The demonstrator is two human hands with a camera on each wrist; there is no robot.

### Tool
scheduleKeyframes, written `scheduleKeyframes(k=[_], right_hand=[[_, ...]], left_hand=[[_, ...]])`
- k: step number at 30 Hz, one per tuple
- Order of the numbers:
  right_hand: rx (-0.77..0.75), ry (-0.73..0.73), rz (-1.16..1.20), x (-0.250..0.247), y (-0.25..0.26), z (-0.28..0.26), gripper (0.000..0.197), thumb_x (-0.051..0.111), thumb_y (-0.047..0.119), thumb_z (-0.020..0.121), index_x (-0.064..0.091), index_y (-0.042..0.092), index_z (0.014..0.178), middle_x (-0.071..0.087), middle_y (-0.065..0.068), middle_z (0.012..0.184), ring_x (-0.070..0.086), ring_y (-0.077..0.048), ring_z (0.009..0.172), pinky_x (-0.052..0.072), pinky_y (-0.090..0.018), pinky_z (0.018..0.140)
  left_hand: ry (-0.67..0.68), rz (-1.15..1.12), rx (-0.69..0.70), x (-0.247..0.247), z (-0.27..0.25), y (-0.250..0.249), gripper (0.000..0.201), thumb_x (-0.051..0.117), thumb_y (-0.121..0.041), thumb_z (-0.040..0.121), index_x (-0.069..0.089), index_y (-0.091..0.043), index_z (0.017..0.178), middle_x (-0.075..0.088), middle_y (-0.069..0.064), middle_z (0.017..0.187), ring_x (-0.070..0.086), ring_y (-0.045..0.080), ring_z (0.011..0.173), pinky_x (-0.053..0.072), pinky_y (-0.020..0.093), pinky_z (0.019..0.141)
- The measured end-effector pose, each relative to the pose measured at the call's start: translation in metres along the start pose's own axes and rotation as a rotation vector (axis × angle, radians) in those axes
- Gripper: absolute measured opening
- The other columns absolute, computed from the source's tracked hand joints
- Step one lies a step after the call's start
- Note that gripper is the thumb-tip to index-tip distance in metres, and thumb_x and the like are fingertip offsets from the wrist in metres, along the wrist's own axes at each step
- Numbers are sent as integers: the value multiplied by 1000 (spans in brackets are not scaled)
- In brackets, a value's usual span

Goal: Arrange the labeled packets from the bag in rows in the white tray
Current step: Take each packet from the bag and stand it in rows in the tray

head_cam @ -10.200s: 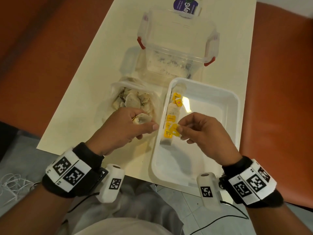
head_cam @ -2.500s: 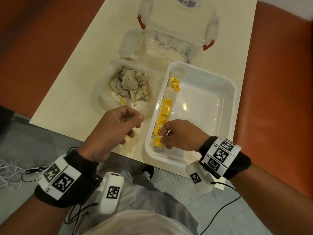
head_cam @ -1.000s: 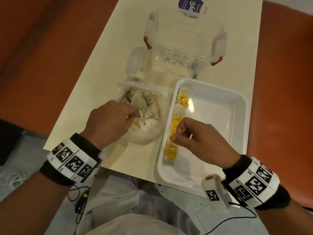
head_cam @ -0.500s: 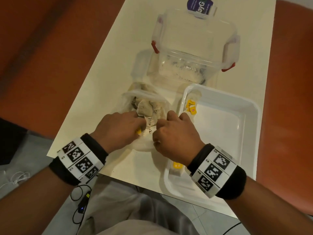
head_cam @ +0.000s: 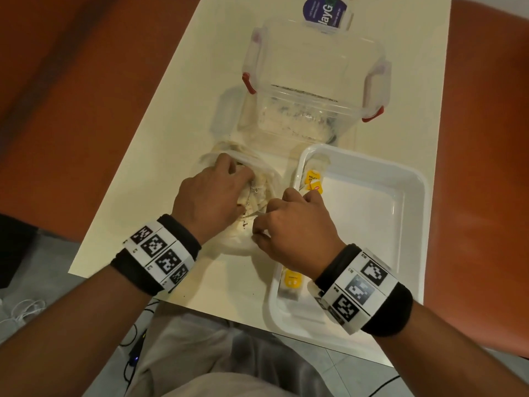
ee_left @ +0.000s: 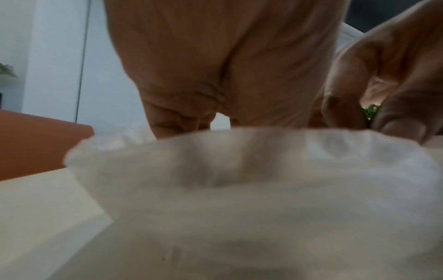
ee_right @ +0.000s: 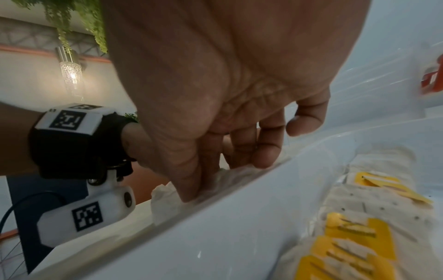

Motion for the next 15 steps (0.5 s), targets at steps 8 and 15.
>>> scheduleKeyframes(k=[8, 15], right_hand=[[-1, 55, 61, 4, -3, 1, 30, 45, 40, 99, 72, 30, 103, 65, 4, 97, 50, -23, 100, 25, -36, 75], [25, 39, 90, 5, -6, 3, 28, 46, 40, 99, 72, 29, 103, 67, 5, 99, 52, -23, 100, 33, -39, 81]], left_hand=[[-46, -234, -9, -4, -2, 20, 28, 77, -19, 77, 60, -19, 100, 51, 3, 111, 58, 26, 78, 37, 31, 62], [-100, -724, -217, -18, -16, 45, 24, 77, -26, 80, 57, -22, 93, 64, -6, 86, 60, 12, 71, 46, 27, 59]])
Point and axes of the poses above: each hand's wrist, its own z-axis towards the middle knuckle, its own x-axis out of the palm, y = z × x, the point moved 8 cm from there along z, towards the middle knuckle
